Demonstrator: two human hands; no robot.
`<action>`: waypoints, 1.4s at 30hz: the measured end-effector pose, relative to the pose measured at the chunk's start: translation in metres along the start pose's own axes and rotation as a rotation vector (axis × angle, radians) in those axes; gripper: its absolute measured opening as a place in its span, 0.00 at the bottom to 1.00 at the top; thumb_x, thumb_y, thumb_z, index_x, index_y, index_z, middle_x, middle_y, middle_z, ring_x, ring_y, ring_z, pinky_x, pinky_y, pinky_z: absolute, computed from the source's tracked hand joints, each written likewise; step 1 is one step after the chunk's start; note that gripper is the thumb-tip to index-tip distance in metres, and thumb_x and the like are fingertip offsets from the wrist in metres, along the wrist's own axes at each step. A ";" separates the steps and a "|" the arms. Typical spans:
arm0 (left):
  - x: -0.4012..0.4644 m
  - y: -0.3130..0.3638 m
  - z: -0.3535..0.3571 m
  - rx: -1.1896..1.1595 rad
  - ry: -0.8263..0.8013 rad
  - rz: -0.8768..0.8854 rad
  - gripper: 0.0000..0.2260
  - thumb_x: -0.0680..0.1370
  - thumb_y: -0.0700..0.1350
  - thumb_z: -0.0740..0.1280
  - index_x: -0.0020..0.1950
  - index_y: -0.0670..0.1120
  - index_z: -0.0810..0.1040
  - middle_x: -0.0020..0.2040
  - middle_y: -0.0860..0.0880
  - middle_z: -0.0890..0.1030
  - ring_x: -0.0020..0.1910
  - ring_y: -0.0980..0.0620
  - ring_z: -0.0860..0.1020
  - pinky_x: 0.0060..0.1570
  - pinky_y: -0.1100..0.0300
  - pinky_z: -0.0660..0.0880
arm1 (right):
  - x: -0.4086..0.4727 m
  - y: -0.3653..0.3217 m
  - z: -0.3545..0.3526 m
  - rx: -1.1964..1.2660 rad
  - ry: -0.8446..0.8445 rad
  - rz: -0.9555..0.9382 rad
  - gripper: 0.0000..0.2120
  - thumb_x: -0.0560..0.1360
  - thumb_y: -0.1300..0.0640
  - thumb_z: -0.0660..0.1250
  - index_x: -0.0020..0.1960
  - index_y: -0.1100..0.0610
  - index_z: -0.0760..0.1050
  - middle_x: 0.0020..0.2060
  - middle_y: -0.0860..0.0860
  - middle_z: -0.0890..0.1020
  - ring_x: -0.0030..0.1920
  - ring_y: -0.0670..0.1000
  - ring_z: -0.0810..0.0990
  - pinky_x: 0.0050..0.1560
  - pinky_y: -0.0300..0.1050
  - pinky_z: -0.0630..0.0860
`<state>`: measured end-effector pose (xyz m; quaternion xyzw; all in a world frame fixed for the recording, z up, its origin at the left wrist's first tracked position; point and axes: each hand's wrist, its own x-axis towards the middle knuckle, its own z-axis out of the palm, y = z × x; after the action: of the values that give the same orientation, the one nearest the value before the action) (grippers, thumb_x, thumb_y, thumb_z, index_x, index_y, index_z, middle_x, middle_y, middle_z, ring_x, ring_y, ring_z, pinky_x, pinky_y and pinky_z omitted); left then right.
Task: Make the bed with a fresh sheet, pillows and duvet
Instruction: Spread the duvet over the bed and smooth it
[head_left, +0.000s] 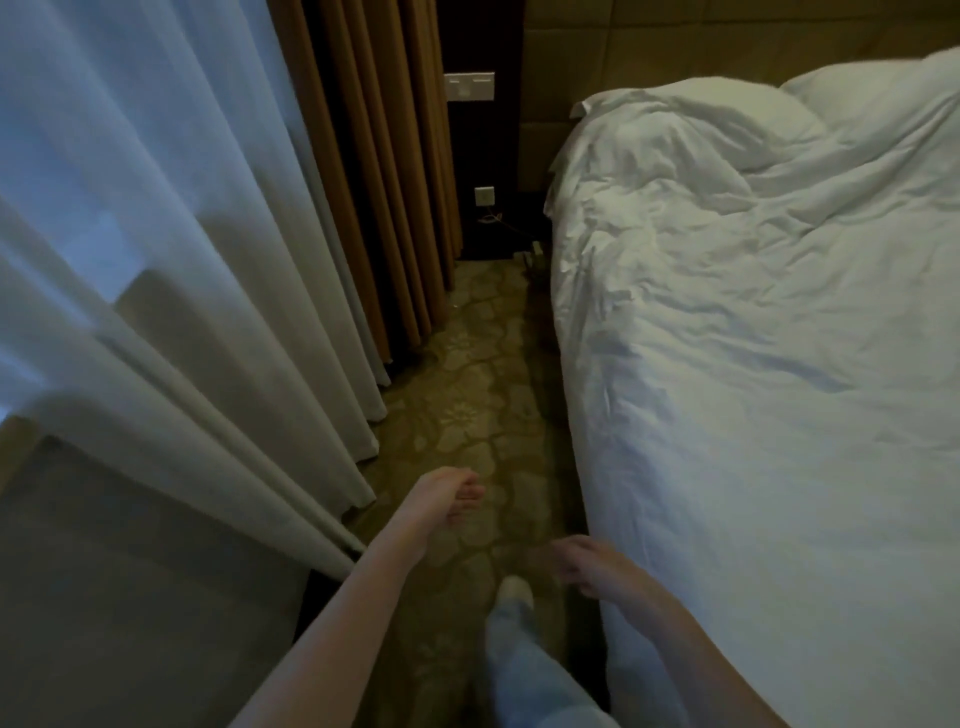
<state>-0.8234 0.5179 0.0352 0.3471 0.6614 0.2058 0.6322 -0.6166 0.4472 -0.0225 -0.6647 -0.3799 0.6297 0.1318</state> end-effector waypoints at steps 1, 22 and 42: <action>0.017 0.013 -0.001 0.014 -0.013 -0.004 0.12 0.83 0.46 0.57 0.58 0.42 0.77 0.49 0.48 0.82 0.48 0.51 0.80 0.52 0.55 0.75 | 0.015 -0.008 -0.004 0.019 0.015 0.013 0.08 0.82 0.50 0.57 0.53 0.48 0.74 0.51 0.48 0.80 0.51 0.46 0.79 0.43 0.37 0.71; 0.367 0.278 -0.013 0.005 -0.008 -0.145 0.10 0.82 0.43 0.58 0.51 0.42 0.77 0.46 0.43 0.81 0.48 0.46 0.79 0.56 0.51 0.74 | 0.318 -0.367 -0.237 0.116 0.150 -0.143 0.08 0.82 0.50 0.57 0.51 0.49 0.74 0.51 0.50 0.80 0.48 0.45 0.77 0.42 0.38 0.72; 0.700 0.715 0.065 0.168 -0.309 0.144 0.11 0.83 0.47 0.57 0.53 0.45 0.78 0.47 0.49 0.83 0.48 0.53 0.80 0.52 0.58 0.75 | 0.575 -0.530 -0.449 0.315 0.407 0.193 0.12 0.80 0.52 0.60 0.55 0.57 0.76 0.45 0.50 0.80 0.42 0.46 0.76 0.38 0.39 0.67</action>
<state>-0.5893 1.4932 0.0510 0.4727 0.5449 0.1388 0.6785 -0.4226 1.3281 -0.0227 -0.7819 -0.1780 0.5442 0.2468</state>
